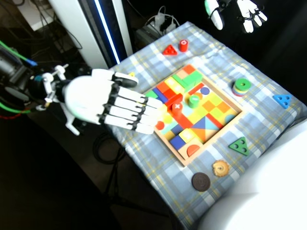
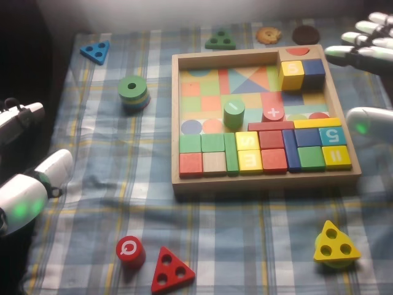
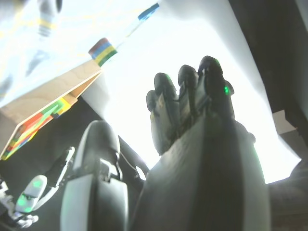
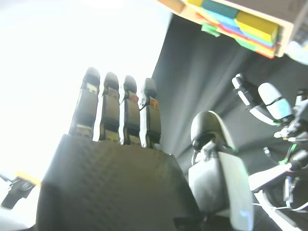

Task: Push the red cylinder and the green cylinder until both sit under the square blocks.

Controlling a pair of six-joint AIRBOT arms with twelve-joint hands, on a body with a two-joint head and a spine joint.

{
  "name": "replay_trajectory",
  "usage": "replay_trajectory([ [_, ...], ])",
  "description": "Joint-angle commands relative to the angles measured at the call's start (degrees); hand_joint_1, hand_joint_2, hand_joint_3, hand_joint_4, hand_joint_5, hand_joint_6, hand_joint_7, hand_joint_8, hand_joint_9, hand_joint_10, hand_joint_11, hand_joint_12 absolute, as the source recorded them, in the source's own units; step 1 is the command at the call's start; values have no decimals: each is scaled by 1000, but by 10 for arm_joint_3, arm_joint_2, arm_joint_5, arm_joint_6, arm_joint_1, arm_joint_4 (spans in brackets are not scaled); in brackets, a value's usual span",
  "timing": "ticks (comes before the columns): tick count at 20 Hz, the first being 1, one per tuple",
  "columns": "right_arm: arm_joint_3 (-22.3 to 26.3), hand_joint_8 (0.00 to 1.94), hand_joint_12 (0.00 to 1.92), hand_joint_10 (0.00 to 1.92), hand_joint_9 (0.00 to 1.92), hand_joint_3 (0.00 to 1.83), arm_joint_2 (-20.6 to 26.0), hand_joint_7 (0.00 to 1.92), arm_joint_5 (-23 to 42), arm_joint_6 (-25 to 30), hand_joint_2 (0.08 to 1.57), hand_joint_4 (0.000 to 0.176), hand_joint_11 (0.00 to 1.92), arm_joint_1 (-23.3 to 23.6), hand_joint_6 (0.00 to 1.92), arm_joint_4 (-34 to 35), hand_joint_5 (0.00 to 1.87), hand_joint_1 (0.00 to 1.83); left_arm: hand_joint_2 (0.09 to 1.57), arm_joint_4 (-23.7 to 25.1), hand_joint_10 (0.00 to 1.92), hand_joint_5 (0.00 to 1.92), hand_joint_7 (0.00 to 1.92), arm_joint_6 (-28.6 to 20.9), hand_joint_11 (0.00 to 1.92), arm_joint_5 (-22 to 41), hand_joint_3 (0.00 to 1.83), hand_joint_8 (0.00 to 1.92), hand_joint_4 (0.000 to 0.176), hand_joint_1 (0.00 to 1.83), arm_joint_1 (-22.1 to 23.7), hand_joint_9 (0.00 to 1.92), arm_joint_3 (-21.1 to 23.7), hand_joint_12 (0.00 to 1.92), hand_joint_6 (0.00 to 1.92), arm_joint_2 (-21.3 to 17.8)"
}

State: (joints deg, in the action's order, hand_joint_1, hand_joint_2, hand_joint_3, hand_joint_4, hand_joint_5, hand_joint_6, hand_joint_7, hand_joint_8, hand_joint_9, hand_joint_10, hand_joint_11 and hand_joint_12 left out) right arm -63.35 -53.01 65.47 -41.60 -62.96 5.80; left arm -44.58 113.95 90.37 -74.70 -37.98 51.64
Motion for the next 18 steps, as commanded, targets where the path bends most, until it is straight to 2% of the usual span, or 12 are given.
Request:
replay_trajectory([
  [1,-7,0,0,0,28,13,-2,212,49,14,1011,97,0,12,0,-3,323,0,1257,22,11,456,380,-2,0,61,10,1,29,266,3,316,-5,350,2,-3],
  [2,-13,0,0,0,5,0,-3,165,33,18,986,117,0,24,0,-16,305,0,1259,22,8,450,378,-2,0,60,6,0,36,272,3,316,-5,347,0,-2],
  [3,-16,0,0,0,0,2,-3,91,20,18,995,95,0,34,0,-27,302,0,1257,22,7,452,377,-2,0,60,3,0,37,266,3,322,-5,318,1,-2],
  [4,-23,0,0,0,0,7,-7,34,-2,20,1008,41,0,51,0,-45,293,0,1263,22,5,452,372,-2,0,58,3,1,30,272,3,324,-6,279,0,-1],
  [5,-29,0,0,0,0,0,-10,6,-13,26,968,81,0,61,1,-57,294,0,1264,23,5,455,373,-2,0,57,3,2,31,273,3,326,-6,270,1,-1],
  [6,-38,0,0,0,0,0,-17,0,-26,40,965,63,0,72,12,-74,321,0,1272,23,2,450,370,-2,0,57,5,1,27,242,3,317,-6,271,0,-1],
  [7,-52,0,0,0,0,0,-27,0,-41,60,976,18,0,85,12,-93,399,0,1266,23,4,474,391,-2,0,57,1,4,15,269,3,329,-6,356,4,0],
  [9,-86,0,0,0,0,0,-53,0,-74,101,958,34,0,105,16,-128,440,0,1269,22,0,462,379,-2,0,57,2,0,41,246,3,308,-7,372,0,0],
  [10,-97,0,0,0,0,0,-64,0,-89,110,937,98,0,111,3,-140,400,0,1278,22,1,459,378,-2,0,57,3,0,40,227,3,309,-7,319,0,0],
  [13,-110,0,0,0,0,0,-80,0,-118,114,928,54,0,119,14,-162,426,0,1282,23,0,450,366,-3,0,57,2,0,33,241,3,305,-7,309,0,0],
  [15,-114,0,0,0,0,0,-86,0,-128,114,898,93,0,121,19,-169,451,0,1284,22,1,439,374,-3,0,56,2,2,47,206,3,306,-7,333,1,0],
  [18,-114,0,0,0,0,0,-88,0,-129,114,905,66,0,122,20,-170,474,0,1285,22,3,464,387,-3,0,56,0,1,21,262,3,326,-6,404,3,1],
])
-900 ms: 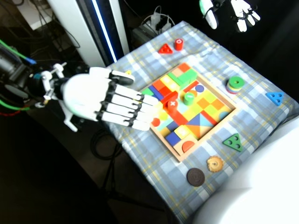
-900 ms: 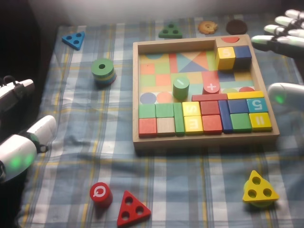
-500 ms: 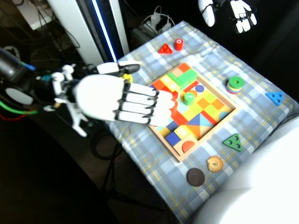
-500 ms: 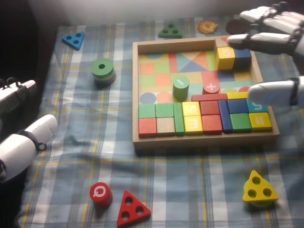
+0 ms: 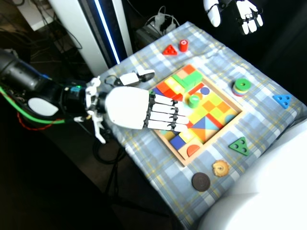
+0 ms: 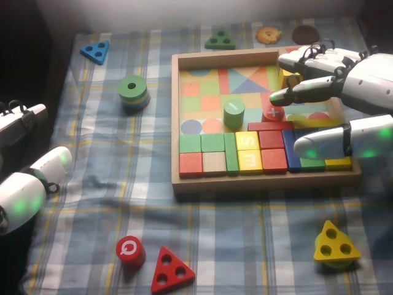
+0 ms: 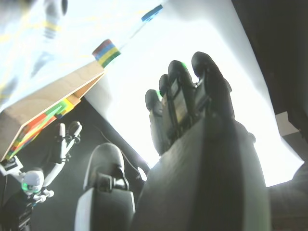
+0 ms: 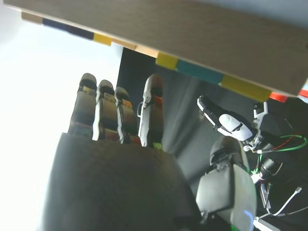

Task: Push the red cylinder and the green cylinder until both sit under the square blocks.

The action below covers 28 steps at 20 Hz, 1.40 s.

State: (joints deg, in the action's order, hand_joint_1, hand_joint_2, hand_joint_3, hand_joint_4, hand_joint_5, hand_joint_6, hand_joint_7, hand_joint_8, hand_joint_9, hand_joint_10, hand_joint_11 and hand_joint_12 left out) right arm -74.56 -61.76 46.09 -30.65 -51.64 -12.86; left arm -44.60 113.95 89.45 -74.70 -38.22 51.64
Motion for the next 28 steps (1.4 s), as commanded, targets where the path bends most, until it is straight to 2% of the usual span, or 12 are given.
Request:
replay_trajectory([
  [1,-3,0,0,0,0,0,-2,0,65,5,916,48,0,10,19,15,480,0,1288,22,1,453,376,-3,0,66,1,1,26,259,3,313,-4,370,1,1],
  [5,-2,0,0,0,0,0,-8,0,65,5,925,54,0,11,13,11,484,0,1279,22,3,461,383,-3,0,66,0,1,27,298,3,330,-4,398,1,1],
  [8,-1,0,0,0,0,4,-11,0,65,5,940,46,0,11,1,8,463,0,1286,22,2,469,403,-3,0,66,2,2,10,304,3,337,-4,411,0,2],
  [9,-1,0,0,0,0,2,-12,0,65,5,935,44,0,11,0,7,450,0,1287,22,0,462,393,-3,0,66,1,1,25,274,3,323,-4,357,0,2],
  [10,-1,0,0,0,0,1,-13,0,65,5,935,39,0,11,0,7,435,0,1288,22,2,473,398,-3,0,65,1,3,12,293,3,327,-4,342,4,2],
  [13,-2,0,0,0,0,8,-13,0,56,5,950,74,0,11,1,3,423,0,1288,22,2,484,407,-3,0,66,0,2,6,294,3,331,-5,339,3,2],
  [15,-1,0,0,0,0,0,-12,0,47,5,925,115,0,10,1,-4,422,0,1283,20,2,475,393,-3,0,66,0,2,19,297,3,329,-4,341,0,2],
  [18,2,0,0,0,0,0,-12,0,35,7,900,87,0,10,0,-13,408,0,1283,20,3,477,390,-3,0,66,0,2,17,301,3,322,-4,270,2,2],
  [21,5,0,0,0,0,0,-10,0,21,8,875,116,0,10,1,-20,393,0,1292,19,3,467,384,-3,0,66,1,1,19,299,2,322,-3,272,1,2],
  [24,9,0,0,0,0,0,-2,0,14,8,896,111,0,9,6,-22,407,0,1288,18,4,468,389,-3,0,66,0,2,23,295,2,326,-3,242,4,2],
  [26,13,0,0,0,0,0,8,0,8,8,889,162,0,7,0,-22,388,0,1287,17,1,472,389,-3,0,66,0,2,23,298,2,322,-3,217,3,2],
  [28,19,0,0,0,0,0,29,0,2,7,871,173,0,5,0,-22,378,0,1285,17,0,458,383,-3,0,66,0,1,30,297,2,320,-3,229,0,2],
])
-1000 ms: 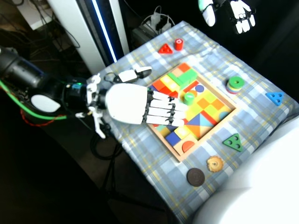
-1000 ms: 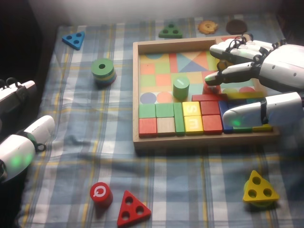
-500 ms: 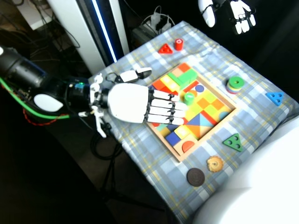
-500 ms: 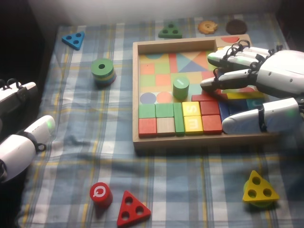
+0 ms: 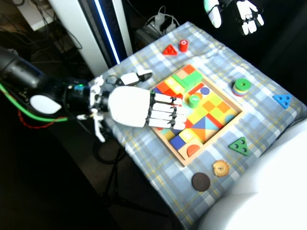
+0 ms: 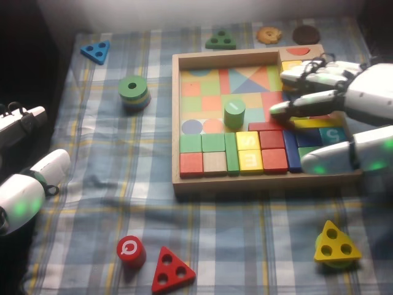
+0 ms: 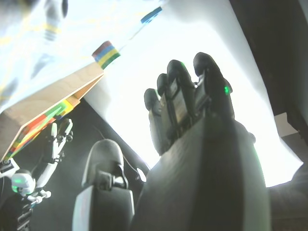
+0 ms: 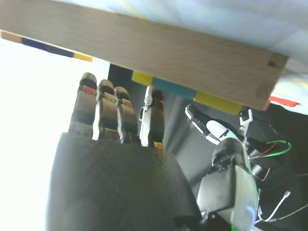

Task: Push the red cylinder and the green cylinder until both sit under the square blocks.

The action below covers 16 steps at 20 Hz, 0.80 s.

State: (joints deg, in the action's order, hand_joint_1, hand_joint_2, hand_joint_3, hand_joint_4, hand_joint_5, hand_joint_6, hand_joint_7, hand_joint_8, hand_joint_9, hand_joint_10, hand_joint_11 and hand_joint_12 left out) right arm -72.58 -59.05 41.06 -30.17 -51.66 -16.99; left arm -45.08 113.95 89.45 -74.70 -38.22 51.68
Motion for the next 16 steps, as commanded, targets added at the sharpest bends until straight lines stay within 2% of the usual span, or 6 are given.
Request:
replay_trajectory([
  [1,1,0,0,0,0,0,4,0,51,3,871,148,0,5,7,19,394,0,1285,21,1,462,385,-3,0,66,0,1,26,289,2,324,-3,283,1,2],
  [3,1,0,0,0,0,0,4,0,51,3,857,141,0,5,4,19,389,0,1287,21,3,459,380,-3,0,66,0,1,27,289,2,323,-3,246,0,2],
  [6,1,0,0,0,0,2,4,0,51,3,889,79,0,5,9,19,410,0,1291,21,4,459,386,-3,0,66,1,2,33,264,2,332,-3,288,1,2],
  [10,6,0,0,0,0,0,15,0,46,0,846,131,0,3,0,22,388,0,1296,20,2,453,389,-3,0,66,1,1,36,225,2,330,-3,240,1,1],
  [13,15,0,0,0,0,0,32,0,45,-6,858,127,0,-13,1,37,386,0,1295,20,6,462,385,-3,0,64,0,4,32,207,2,330,-3,234,4,1],
  [16,25,0,0,0,0,0,46,0,44,-18,843,148,0,-26,1,51,372,0,1294,19,5,474,397,-3,0,63,0,4,39,180,2,338,-3,226,4,1],
])
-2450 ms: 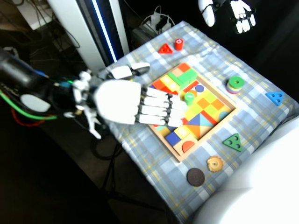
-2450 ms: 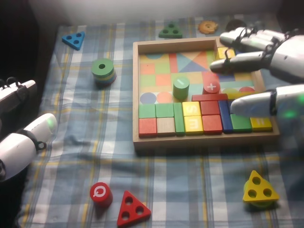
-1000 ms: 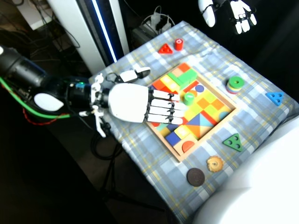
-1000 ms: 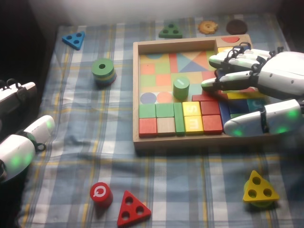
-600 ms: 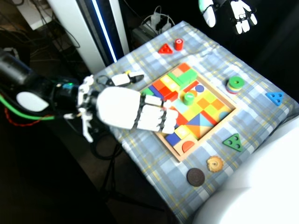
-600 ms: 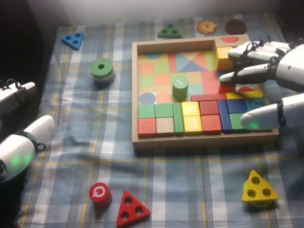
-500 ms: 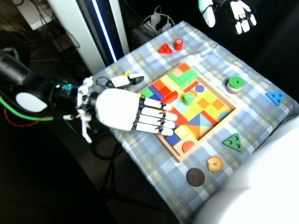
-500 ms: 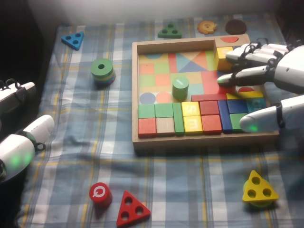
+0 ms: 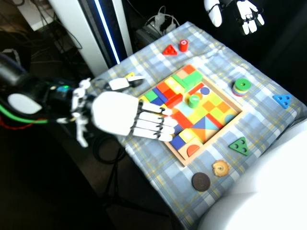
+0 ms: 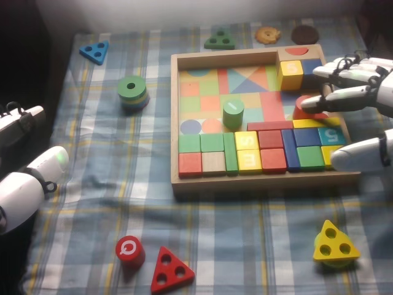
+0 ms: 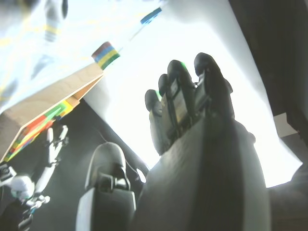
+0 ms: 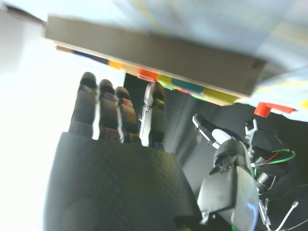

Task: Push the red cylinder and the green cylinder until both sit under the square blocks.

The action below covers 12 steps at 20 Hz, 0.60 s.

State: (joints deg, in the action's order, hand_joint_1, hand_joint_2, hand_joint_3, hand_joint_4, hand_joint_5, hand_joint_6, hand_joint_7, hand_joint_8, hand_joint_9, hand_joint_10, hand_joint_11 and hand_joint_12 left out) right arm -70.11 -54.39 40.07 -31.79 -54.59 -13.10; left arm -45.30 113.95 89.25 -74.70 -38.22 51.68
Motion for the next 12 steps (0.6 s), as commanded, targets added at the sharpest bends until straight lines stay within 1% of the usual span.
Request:
replay_trajectory([
  [1,2,0,0,0,0,0,2,0,54,-4,842,160,0,0,1,16,370,0,1302,21,1,463,389,-3,0,65,3,2,37,166,2,330,-3,190,3,1],
  [2,4,0,0,0,0,0,6,0,53,-8,846,166,0,-2,0,19,369,0,1300,21,2,460,390,-3,0,65,1,1,38,175,2,334,-3,228,1,1],
  [3,7,0,0,0,0,0,10,0,52,-11,850,158,0,-5,3,22,376,0,1293,21,2,462,395,-3,0,65,0,3,39,233,2,336,-3,245,2,1],
  [4,8,0,0,0,0,0,13,0,50,-13,848,163,0,-6,2,23,374,0,1291,21,0,447,380,-3,0,65,0,0,51,229,2,325,-3,222,0,1],
  [5,10,0,0,0,0,0,15,0,49,-14,851,164,0,-9,1,25,372,0,1292,21,6,467,392,-3,0,64,0,5,37,234,2,338,-3,217,8,1],
  [6,11,0,0,0,0,0,16,0,49,-14,854,166,0,-11,0,27,372,0,1289,21,6,478,401,-3,0,64,0,5,31,245,2,347,-3,251,6,1],
  [7,12,0,0,0,0,0,17,0,49,-15,847,174,0,-13,0,30,365,0,1289,21,3,469,398,-3,0,64,0,1,34,246,2,344,-3,241,1,1],
  [9,13,0,0,0,0,0,21,0,49,-16,845,176,0,-16,2,31,369,0,1292,21,0,460,387,-3,0,63,0,0,32,265,2,338,-3,249,0,1],
  [10,15,0,0,0,0,2,25,0,48,-17,859,176,0,-18,8,33,383,0,1287,21,2,474,392,-3,0,63,0,1,25,268,2,347,-3,260,3,0],
  [12,24,0,0,0,0,5,36,0,47,-27,867,176,0,-24,2,40,374,0,1291,21,0,452,369,-3,0,62,1,1,41,232,2,322,-3,224,0,0],
])
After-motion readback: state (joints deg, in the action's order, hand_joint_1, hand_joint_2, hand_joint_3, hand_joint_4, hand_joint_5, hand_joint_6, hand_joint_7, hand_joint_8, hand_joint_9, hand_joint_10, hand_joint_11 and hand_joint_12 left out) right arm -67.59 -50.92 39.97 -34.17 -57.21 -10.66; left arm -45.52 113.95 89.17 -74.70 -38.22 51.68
